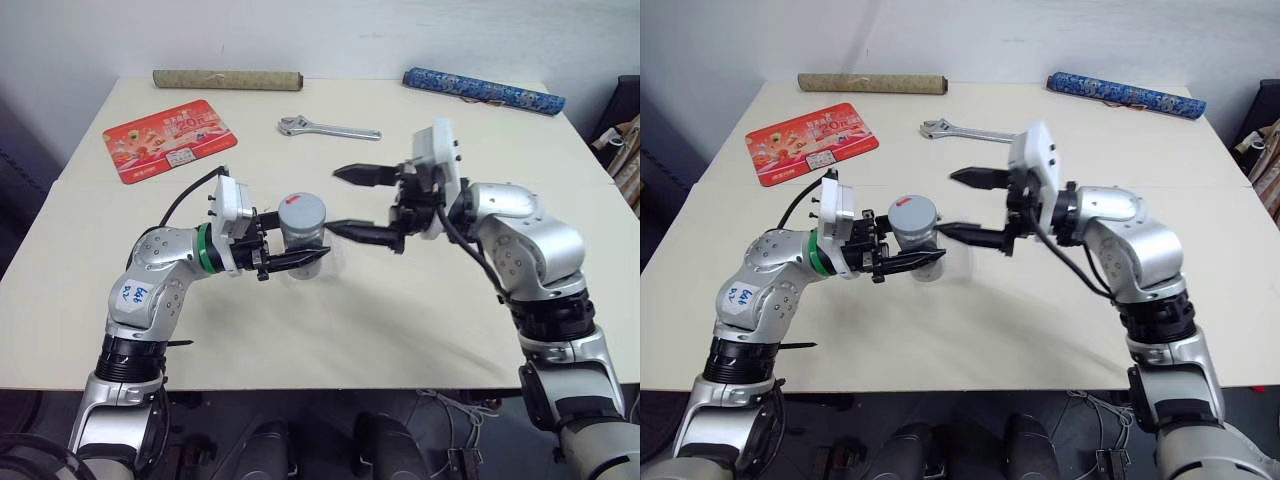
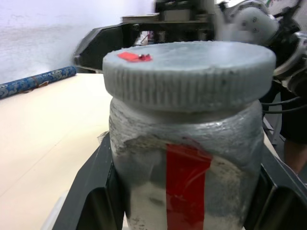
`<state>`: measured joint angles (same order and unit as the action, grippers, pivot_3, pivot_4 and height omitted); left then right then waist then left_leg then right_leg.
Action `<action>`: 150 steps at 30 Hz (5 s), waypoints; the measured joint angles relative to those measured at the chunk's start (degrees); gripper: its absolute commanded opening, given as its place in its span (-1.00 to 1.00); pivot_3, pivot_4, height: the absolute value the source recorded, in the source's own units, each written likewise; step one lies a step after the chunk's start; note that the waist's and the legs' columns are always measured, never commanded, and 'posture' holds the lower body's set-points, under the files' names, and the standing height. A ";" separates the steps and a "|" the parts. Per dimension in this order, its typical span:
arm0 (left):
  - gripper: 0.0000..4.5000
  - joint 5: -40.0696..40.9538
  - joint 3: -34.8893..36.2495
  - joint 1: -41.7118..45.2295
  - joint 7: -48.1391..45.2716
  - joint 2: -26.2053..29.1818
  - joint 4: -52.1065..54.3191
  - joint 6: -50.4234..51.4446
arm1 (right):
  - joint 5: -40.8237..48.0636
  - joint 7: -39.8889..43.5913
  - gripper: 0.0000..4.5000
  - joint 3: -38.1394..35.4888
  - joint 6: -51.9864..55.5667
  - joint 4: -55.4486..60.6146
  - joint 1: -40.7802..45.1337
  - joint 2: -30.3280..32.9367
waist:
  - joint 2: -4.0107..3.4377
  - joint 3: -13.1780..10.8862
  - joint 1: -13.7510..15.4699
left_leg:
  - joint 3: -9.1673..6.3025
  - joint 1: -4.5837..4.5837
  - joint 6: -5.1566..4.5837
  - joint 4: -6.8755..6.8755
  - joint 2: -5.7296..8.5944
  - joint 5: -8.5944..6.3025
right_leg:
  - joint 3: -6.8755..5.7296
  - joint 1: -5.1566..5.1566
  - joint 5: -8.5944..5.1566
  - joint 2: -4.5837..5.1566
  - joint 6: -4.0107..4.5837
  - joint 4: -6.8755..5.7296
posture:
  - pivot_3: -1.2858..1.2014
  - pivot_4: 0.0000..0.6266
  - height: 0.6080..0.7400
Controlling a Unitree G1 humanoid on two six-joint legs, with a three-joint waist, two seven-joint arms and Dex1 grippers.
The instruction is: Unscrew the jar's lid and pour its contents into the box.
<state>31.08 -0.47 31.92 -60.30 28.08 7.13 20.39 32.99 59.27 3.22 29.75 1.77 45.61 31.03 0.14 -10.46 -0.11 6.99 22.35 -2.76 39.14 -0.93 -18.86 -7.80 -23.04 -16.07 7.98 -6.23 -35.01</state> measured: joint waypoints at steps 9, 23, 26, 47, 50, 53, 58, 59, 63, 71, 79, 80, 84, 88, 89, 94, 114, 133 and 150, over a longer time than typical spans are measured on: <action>0.06 -0.01 -0.10 0.00 -0.58 -0.06 0.75 -0.44 | 7.82 5.15 0.99 -2.95 5.70 5.09 -2.62 0.35 | 0.00 0.00 -0.10 | 0.02 -0.01 0.04 -0.01 -0.08 0.03 | 0.01 0.00 0.00 -0.05 0.00 0.00 | 0.03 -0.52 1.00; 0.06 -0.27 -0.61 -0.20 0.14 -0.40 0.67 -0.43 | 2.56 -6.91 0.99 3.97 8.00 9.67 4.95 -8.20 | -0.01 0.00 0.00 | -0.04 0.02 0.05 -0.01 0.00 0.04 | 0.00 -0.02 0.00 -0.01 0.00 -0.03 | 0.03 -0.52 1.00; 0.06 -0.30 -0.69 -0.23 0.18 -0.40 0.66 -0.41 | 2.04 -7.42 0.99 4.19 7.99 9.62 5.03 -8.73 | -0.01 0.00 -0.14 | -0.04 0.03 0.04 -0.01 0.00 0.04 | 0.00 -0.02 0.00 -0.02 0.00 -0.02 | 0.03 -0.52 1.00; 0.06 -0.68 -0.69 -0.75 0.25 -0.72 0.63 -0.44 | 1.43 -8.30 0.99 6.32 13.02 13.23 4.85 -8.73 | -0.01 0.00 -0.17 | -0.03 0.02 0.04 -0.01 -0.02 0.04 | 0.00 -0.02 0.00 -0.03 0.00 -0.03 | 0.03 -0.52 1.00; 0.06 -0.68 -0.69 -0.76 0.16 -0.72 0.55 -0.48 | 0.90 -8.27 0.99 6.27 12.35 12.28 4.86 -8.71 | -0.01 0.00 -0.17 | -0.03 0.02 0.04 -0.01 -0.02 0.04 | 0.00 -0.02 0.00 -0.03 0.00 -0.03 | 0.03 -0.52 1.00; 0.06 -0.68 -0.68 -0.76 0.14 -0.71 0.07 -0.51 | 0.62 -7.74 0.99 6.26 11.32 11.02 4.85 -8.60 | -0.01 0.00 -0.18 | -0.03 0.02 0.04 -0.01 -0.02 0.04 | 0.00 -0.03 0.00 -0.04 0.00 -0.03 | 0.03 -0.52 1.00; 0.06 -0.83 -0.66 -0.76 0.16 -0.70 -1.03 -0.59 | 0.44 -6.10 0.99 6.14 10.07 9.35 4.74 -7.38 | -0.01 0.00 -0.12 | -0.03 0.03 0.04 -0.01 -0.02 0.04 | 0.00 -0.03 0.00 -0.03 0.00 -0.02 | 0.03 -0.52 1.00; 0.06 -0.96 -0.64 -0.77 0.17 -0.68 -1.16 -0.60 | 0.48 -5.54 0.99 5.91 9.99 9.25 4.63 -6.81 | 0.00 0.00 -0.12 | -0.03 0.03 0.04 -0.01 -0.02 0.04 | 0.00 -0.03 0.00 -0.03 0.00 -0.02 | 0.03 -0.52 1.00; 0.06 -1.14 -0.62 -0.81 0.16 -0.68 -1.26 -0.82 | 0.79 -4.32 0.99 5.10 9.29 9.18 3.56 -5.95 | 0.00 0.00 -0.17 | -0.03 0.03 0.04 -0.01 -0.02 0.04 | 0.00 -0.03 0.00 -0.04 0.00 -0.02 | 0.03 -0.52 1.00; 0.06 -1.25 -0.62 -0.90 -0.42 -0.69 -1.32 -1.66 | 1.63 -2.39 0.99 4.91 9.12 8.87 3.18 -5.54 | 0.00 0.00 -0.16 | -0.03 0.03 0.04 -0.01 -0.03 0.04 | 0.00 -0.03 0.00 -0.03 0.00 -0.02 | 0.03 -0.52 1.00; 0.06 -1.25 -0.61 -0.95 -0.50 -0.68 -1.31 -1.69 | 3.58 -2.33 0.99 4.27 10.55 9.73 3.08 -5.99 | -0.01 0.00 -0.15 | -0.03 0.03 0.04 -0.01 -0.02 0.04 | 0.00 -0.03 0.00 -0.02 0.00 -0.02 | 0.03 -0.52 1.00; 0.06 -1.25 -0.61 -0.95 -0.49 -0.69 -1.31 -1.69 | 3.51 -2.66 0.99 4.47 10.64 9.79 3.09 -6.16 | -0.01 0.00 -0.16 | -0.03 0.02 0.04 -0.01 -0.02 0.04 | 0.00 -0.03 0.00 -0.02 0.00 -0.02 | 0.03 -0.52 1.00; 0.06 -1.25 -0.62 -0.95 -0.46 -0.70 -1.31 -1.69 | 2.91 -3.02 0.99 5.47 10.67 9.79 3.08 -6.53 | 0.00 0.00 -0.16 | -0.03 0.03 0.04 -0.01 -0.02 0.04 | 0.00 -0.03 0.00 -0.02 0.00 -0.02 | 0.03 -0.52 1.00; 0.06 -1.25 -0.61 -0.98 -0.44 -0.71 -1.31 -1.69 | 2.68 -3.13 0.55 5.47 10.62 9.78 3.09 -6.74 | 0.00 0.00 -0.14 | -0.03 0.03 0.04 -0.01 -0.02 0.04 | 0.00 -0.03 0.00 -0.01 0.00 -0.02 | 0.03 -0.52 1.00; 0.06 -1.25 -0.61 -0.98 -0.44 -0.71 -1.31 -1.69 | 2.62 -3.13 0.43 5.47 10.62 9.77 3.09 -6.77 | 0.00 0.00 -0.14 | -0.03 0.03 0.04 -0.01 -0.02 0.04 | 0.00 -0.03 0.00 -0.01 0.00 -0.02 | 0.03 -0.52 1.00; 0.06 -1.25 -0.49 -0.99 -0.19 -0.70 -1.31 -1.75 | 2.71 -2.83 0.12 5.48 10.60 9.70 3.08 -7.14 | 0.00 0.00 -0.17 | -0.03 0.03 0.04 -0.01 -0.03 0.04 | 0.00 -0.03 0.00 -0.02 0.00 -0.02 | 0.03 -0.52 1.00; 0.06 0.83 6.11 -1.68 -1.92 5.30 -3.39 -1.31 | -0.27 0.66 0.12 -11.67 -12.93 -10.57 -17.68 4.47 | 0.00 -0.03 -0.05 | 0.16 0.02 -0.08 -0.11 0.08 0.01 | 0.05 -0.02 0.06 0.02 -0.16 0.17 | 0.03 -0.52 1.00; 0.06 -5.49 5.49 10.59 0.21 9.13 -20.45 -0.07 | -4.31 6.60 0.99 -17.35 -28.81 -21.53 -25.89 7.24 | -0.19 -0.17 -0.21 | 0.17 -0.07 0.09 -0.05 -0.09 0.21 | 0.18 0.00 0.07 -0.08 -0.19 0.03 | 0.03 -0.52 1.00; 0.06 -41.32 -9.73 21.35 17.76 9.14 -33.78 -41.02 | 2.88 -1.70 0.99 -10.59 -9.69 14.48 -31.62 7.17 | -0.16 -0.18 1.31 | 0.12 0.04 -0.08 -0.05 0.11 0.13 | 0.06 -0.06 0.09 0.11 -0.21 0.07 | 0.03 -0.52 1.00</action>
<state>-10.25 -10.20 53.27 -42.54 37.21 -26.65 -20.63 35.87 57.57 -7.37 20.06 16.25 13.99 38.19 -0.02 -10.64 1.20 7.11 22.39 -2.84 39.09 -0.82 -18.73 -7.74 -23.09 -15.98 8.09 -6.44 -34.94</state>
